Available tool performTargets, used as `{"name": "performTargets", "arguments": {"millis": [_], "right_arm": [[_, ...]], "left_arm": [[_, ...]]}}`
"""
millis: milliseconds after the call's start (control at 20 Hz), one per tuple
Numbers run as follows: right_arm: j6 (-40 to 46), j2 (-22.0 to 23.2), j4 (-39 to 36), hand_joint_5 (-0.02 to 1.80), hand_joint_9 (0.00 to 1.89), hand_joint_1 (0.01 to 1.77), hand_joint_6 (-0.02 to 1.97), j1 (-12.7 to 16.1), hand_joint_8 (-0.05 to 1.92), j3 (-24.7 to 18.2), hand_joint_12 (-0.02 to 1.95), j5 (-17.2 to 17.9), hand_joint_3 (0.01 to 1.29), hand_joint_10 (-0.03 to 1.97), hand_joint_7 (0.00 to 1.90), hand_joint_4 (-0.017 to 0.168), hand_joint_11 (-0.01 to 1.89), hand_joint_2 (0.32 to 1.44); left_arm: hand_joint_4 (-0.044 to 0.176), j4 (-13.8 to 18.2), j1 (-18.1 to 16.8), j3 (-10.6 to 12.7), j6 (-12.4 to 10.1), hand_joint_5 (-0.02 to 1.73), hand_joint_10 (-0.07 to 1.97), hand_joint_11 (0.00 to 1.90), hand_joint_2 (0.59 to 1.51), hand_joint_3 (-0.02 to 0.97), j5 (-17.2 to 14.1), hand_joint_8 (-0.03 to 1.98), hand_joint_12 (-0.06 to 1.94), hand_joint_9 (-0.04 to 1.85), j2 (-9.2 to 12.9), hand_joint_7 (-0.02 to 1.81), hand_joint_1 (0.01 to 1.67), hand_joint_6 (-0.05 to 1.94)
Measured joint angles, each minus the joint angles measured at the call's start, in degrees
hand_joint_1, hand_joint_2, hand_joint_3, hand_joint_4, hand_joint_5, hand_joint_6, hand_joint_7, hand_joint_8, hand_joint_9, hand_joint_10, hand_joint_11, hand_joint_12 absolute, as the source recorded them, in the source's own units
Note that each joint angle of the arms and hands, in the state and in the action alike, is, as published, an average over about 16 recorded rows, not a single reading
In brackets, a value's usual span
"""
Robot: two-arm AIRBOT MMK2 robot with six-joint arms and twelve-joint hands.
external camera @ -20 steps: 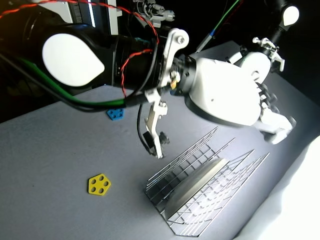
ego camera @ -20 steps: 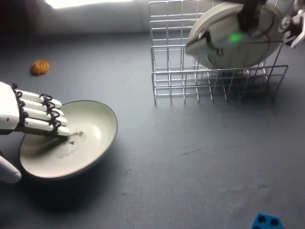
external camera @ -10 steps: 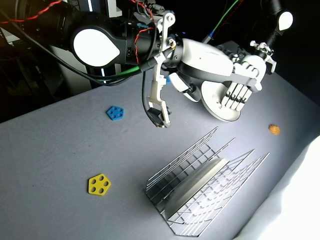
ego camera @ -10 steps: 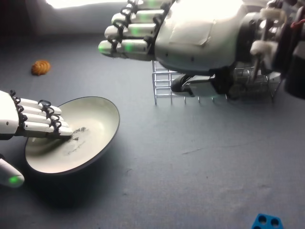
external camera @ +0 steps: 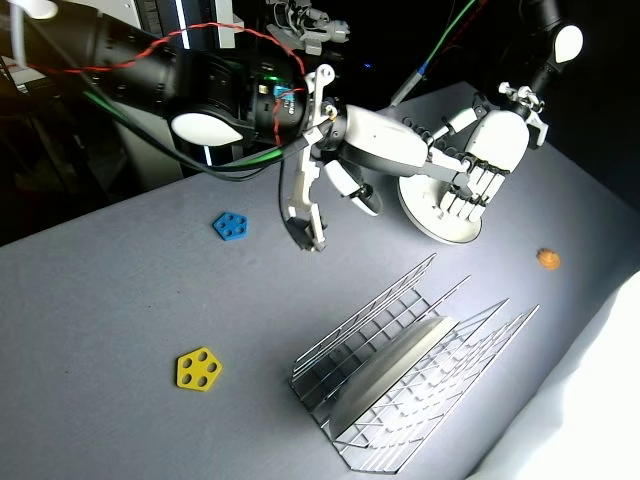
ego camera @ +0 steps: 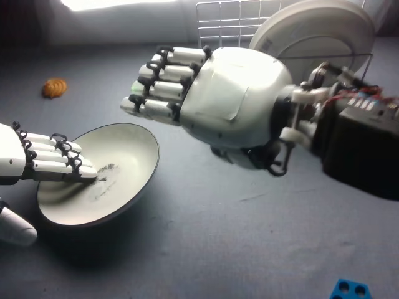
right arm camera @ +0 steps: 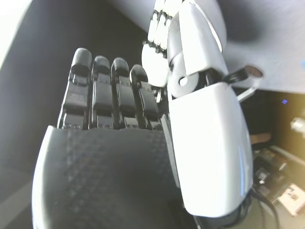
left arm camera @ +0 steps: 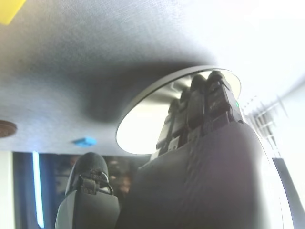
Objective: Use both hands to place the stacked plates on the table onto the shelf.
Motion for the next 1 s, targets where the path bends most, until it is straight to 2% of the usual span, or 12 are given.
{"name": "performTargets", "arguments": {"millis": [350, 1000], "right_arm": [[-4.51, -6.81, 8.45, 0.13, 0.12, 1.30, 0.03, -2.30, 0.01, 3.31, 0.41, 2.96, 0.01, 0.01, 0.14, 0.005, 0.01, 1.08], [-5.43, -16.33, 11.58, 0.15, 0.11, 1.28, 0.03, -4.71, 0.01, 10.19, 0.47, 4.53, 0.01, 0.01, 0.14, 0.004, 0.01, 1.07]], "left_arm": [[-0.010, -3.08, 1.82, 0.76, -2.64, -0.01, 0.00, 0.01, 1.132, 0.019, -0.62, -0.01, -0.03, 0.03, -0.55, 0.00, 0.02, -0.03], [-0.010, -8.49, 4.48, 4.94, -6.87, -0.01, 0.00, 0.01, 1.139, 0.018, -4.29, -0.01, -0.03, 0.03, -2.87, 0.00, 0.02, -0.03]]}}
